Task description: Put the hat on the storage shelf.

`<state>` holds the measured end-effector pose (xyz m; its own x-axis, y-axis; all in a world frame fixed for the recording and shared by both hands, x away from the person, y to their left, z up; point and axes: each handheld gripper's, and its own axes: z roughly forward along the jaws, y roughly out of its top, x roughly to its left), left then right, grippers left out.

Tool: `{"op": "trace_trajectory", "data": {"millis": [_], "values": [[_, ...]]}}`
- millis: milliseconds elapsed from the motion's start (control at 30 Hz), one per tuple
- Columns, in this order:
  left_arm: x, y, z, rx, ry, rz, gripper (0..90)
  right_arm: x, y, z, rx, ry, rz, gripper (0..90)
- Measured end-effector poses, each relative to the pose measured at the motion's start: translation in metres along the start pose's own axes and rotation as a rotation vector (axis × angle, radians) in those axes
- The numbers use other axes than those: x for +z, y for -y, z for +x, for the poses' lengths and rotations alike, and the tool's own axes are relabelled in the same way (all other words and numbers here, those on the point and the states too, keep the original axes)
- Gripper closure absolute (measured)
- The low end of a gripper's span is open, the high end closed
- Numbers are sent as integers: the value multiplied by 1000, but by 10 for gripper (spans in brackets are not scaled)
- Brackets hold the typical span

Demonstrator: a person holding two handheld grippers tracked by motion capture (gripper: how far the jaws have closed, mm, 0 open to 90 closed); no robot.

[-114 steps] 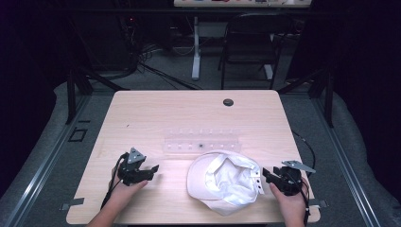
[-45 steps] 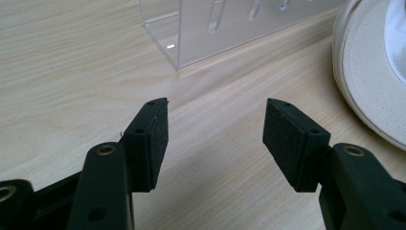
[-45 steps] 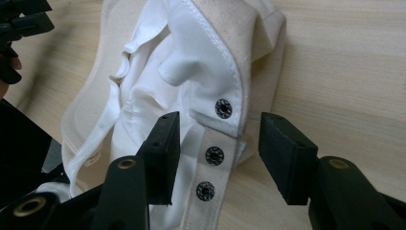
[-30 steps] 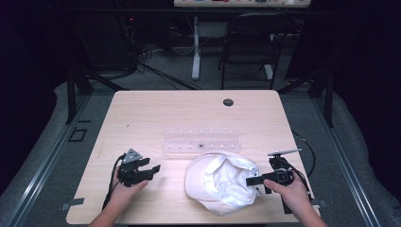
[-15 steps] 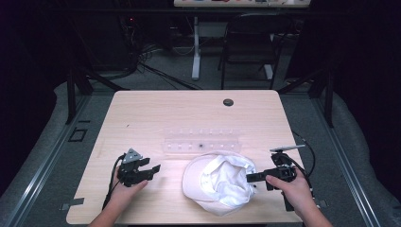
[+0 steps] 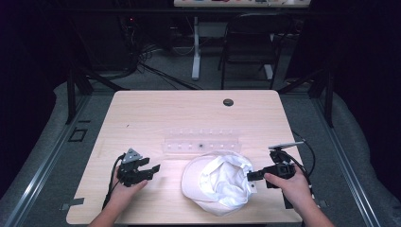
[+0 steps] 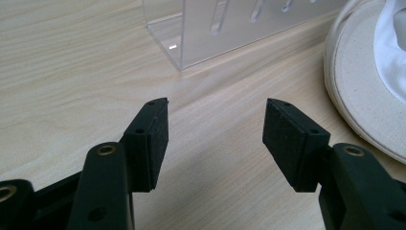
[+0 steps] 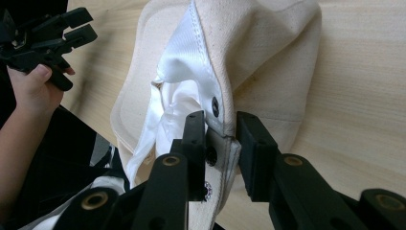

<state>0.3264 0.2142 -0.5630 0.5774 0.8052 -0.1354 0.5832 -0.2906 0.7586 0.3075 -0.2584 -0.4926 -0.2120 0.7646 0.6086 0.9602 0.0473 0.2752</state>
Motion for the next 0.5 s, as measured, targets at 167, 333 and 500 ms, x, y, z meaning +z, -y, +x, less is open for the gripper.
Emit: {"op": "trace_trajectory", "data": {"millis": [167, 333, 500], "values": [[0, 0, 0, 3, 0, 2, 422, -2, -3, 2, 3, 16, 1, 771], [0, 0, 0, 1, -1, 1, 422, -4, -7, 7, -7, 50, -16, 786], [0, 0, 0, 1, -1, -1, 422, -10, -12, 13, -38, 68, 15, 809]]}}
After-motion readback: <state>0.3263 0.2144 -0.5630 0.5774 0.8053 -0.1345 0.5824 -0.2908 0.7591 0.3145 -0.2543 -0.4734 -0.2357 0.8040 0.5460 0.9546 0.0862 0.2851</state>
